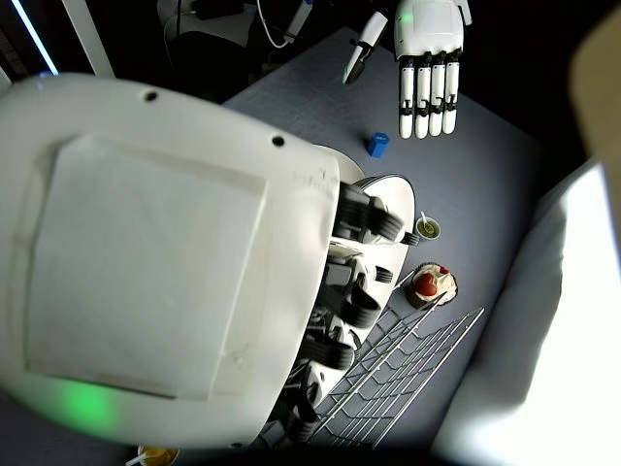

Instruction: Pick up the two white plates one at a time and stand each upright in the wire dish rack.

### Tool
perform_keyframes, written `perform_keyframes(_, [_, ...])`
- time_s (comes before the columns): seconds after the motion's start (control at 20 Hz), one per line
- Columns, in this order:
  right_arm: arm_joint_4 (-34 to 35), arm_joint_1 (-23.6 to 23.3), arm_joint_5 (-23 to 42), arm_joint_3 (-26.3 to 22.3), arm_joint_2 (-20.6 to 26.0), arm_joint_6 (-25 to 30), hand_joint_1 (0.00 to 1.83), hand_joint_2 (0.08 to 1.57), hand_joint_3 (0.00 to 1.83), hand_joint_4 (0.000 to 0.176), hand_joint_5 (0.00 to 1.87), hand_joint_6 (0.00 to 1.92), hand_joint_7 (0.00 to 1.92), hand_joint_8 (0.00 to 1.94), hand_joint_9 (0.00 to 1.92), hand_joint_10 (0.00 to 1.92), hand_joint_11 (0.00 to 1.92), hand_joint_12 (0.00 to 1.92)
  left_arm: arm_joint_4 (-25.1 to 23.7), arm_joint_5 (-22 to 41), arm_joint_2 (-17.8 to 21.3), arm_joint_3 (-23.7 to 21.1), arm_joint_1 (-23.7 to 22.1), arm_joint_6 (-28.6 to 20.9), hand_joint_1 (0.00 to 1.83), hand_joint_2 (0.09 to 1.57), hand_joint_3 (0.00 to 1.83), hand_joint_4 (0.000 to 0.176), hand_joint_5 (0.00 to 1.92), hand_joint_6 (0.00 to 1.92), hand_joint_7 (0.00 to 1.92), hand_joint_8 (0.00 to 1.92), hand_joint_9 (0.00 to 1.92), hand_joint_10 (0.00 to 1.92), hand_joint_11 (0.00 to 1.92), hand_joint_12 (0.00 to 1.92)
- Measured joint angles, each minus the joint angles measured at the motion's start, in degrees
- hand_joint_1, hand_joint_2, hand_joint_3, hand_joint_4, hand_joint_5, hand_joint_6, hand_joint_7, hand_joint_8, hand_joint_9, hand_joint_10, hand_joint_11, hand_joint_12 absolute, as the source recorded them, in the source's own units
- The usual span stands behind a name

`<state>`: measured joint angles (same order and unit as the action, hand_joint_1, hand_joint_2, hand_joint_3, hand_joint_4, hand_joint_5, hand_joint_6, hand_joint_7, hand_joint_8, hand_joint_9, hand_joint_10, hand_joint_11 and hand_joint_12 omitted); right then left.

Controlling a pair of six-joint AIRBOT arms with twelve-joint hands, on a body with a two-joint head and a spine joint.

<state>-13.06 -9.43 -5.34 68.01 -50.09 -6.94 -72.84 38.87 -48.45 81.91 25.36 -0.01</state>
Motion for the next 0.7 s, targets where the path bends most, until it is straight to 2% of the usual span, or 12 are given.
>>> perform_keyframes(0.1, [3.08, 0.00, -1.11, 0.63, -0.20, -0.11, 1.50, 1.04, 0.00, 0.000, 0.96, 0.91, 1.16, 0.46, 1.22, 0.57, 1.00, 1.33, -0.17, 0.48, -0.28, 0.24, -0.02, -0.02, 0.00, 1.01, 0.00, 0.000, 0.15, 0.01, 0.19, 0.01, 0.18, 0.01, 0.16, 0.01])
perform_keyframes(0.2, [5.99, 0.11, -1.99, 1.75, -0.76, 0.13, 1.50, 1.04, 0.00, 0.000, 0.95, 0.94, 1.12, 0.50, 1.19, 0.62, 1.01, 1.32, -0.24, 1.51, -0.63, 0.20, -0.26, -0.02, 0.00, 1.01, 0.00, 0.000, 0.14, 0.00, 0.19, 0.01, 0.18, 0.01, 0.17, 0.01])
perform_keyframes(0.25, [6.19, 0.44, -2.01, 2.23, -1.11, 0.85, 1.50, 1.05, 0.00, 0.000, 0.94, 0.98, 1.09, 0.55, 1.17, 0.64, 0.99, 1.33, -0.11, 1.81, -0.70, 0.02, -0.39, -0.02, 0.00, 1.01, 0.00, 0.000, 0.13, 0.00, 0.18, 0.00, 0.17, 0.00, 0.15, 0.00])
perform_keyframes(0.35, [6.21, 1.14, -2.47, 3.50, -1.79, 1.95, 1.50, 1.03, 0.00, 0.000, 0.98, 0.89, 1.14, 0.50, 1.22, 0.54, 1.00, 1.33, -0.26, 2.12, -0.70, -0.83, -0.39, -0.02, 0.00, 1.01, 0.00, 0.000, 0.14, 0.00, 0.19, 0.01, 0.19, 0.01, 0.16, 0.01])
perform_keyframes(0.45, [6.16, 1.55, -3.15, 4.35, -2.12, 2.05, 1.50, 1.05, 0.00, 0.000, 0.94, 0.95, 1.06, 0.61, 1.17, 0.66, 0.99, 1.35, -0.90, 2.21, -0.70, -1.40, -0.37, -0.04, 0.00, 1.02, 0.00, 0.000, 0.15, 0.01, 0.18, 0.00, 0.18, 0.00, 0.17, 0.01])
perform_keyframes(0.55, [6.21, 1.55, -3.43, 5.20, -2.54, 2.29, 1.50, 1.05, 0.00, 0.000, 0.95, 0.96, 1.11, 0.52, 1.17, 0.63, 1.00, 1.33, -1.09, 2.19, -0.70, -1.64, -0.37, -0.02, 0.00, 1.02, 0.00, 0.000, 0.14, 0.00, 0.17, 0.00, 0.17, 0.00, 0.15, 0.00])
perform_keyframes(0.7, [6.25, 1.57, -3.34, 6.25, -3.26, 2.43, 1.50, 1.05, 0.00, 0.000, 0.93, 0.95, 1.08, 0.58, 1.17, 0.65, 0.97, 1.38, -1.11, 2.27, -0.70, -1.64, -0.37, -0.02, 0.00, 1.03, 0.01, 0.000, 0.14, 0.00, 0.17, 0.00, 0.17, 0.00, 0.17, 0.01])
